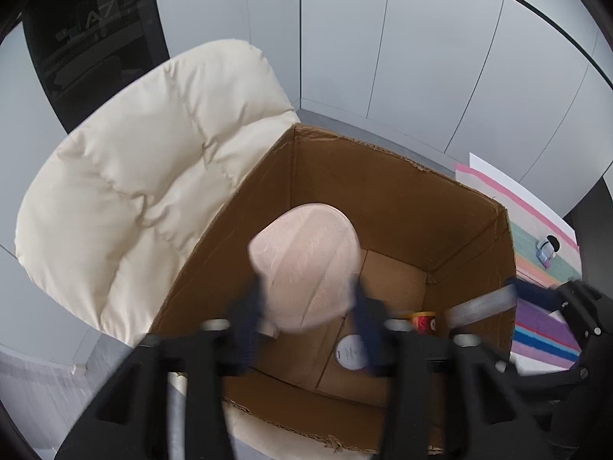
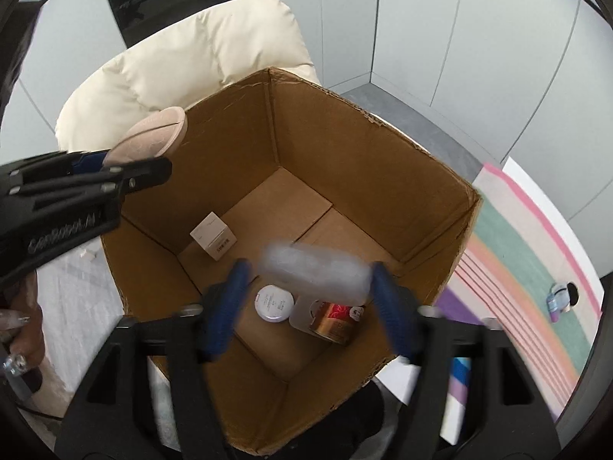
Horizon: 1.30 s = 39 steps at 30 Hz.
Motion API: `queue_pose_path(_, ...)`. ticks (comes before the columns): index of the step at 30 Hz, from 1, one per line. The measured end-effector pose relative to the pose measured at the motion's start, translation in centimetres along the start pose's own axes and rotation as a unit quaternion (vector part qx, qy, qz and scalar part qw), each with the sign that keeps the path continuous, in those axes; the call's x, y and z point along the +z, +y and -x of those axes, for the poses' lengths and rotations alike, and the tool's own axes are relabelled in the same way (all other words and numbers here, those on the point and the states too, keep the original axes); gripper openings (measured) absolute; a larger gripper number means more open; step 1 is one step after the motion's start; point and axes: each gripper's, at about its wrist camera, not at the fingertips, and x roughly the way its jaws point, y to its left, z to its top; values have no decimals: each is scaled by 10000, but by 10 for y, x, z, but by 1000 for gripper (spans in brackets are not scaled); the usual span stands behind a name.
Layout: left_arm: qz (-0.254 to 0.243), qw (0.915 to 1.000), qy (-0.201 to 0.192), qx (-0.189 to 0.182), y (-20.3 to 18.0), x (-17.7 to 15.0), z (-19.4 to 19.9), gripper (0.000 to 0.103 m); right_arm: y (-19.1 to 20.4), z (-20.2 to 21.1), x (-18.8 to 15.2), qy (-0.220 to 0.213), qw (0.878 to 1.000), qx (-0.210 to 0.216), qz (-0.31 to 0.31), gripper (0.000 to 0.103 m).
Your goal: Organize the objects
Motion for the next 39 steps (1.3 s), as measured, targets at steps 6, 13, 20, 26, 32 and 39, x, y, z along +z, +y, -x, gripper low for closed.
queue_pose_path(6, -39, 9999, 118, 76, -7, -1, 0, 90, -4, 11, -3, -247, 9997, -44, -60, 103)
queue_pose_path(13, 4, 9999, 70, 106, -7, -1, 3, 90, -11, 16, -6, -268, 9994, -102, -170, 103)
queue_pose_path(20, 27, 9999, 104, 28, -6, -2, 3, 89, -14, 17, -5, -212, 9995, -117, -202, 103)
queue_pose_path(26, 91, 9998, 136, -88, -2, -4, 6, 89, -13, 18, -8, -189, 9993, -117, -287, 103)
queue_pose_path(32, 129, 9998, 161, -43, -2, -10, 12, 89, -12, 19, -14, -100, 9990, -138, -405, 103)
queue_pose_path(39, 226, 9993, 271, -133, -2, -30, 29, 89, -7, 29, -30, 7, 9989, -92, -452, 103)
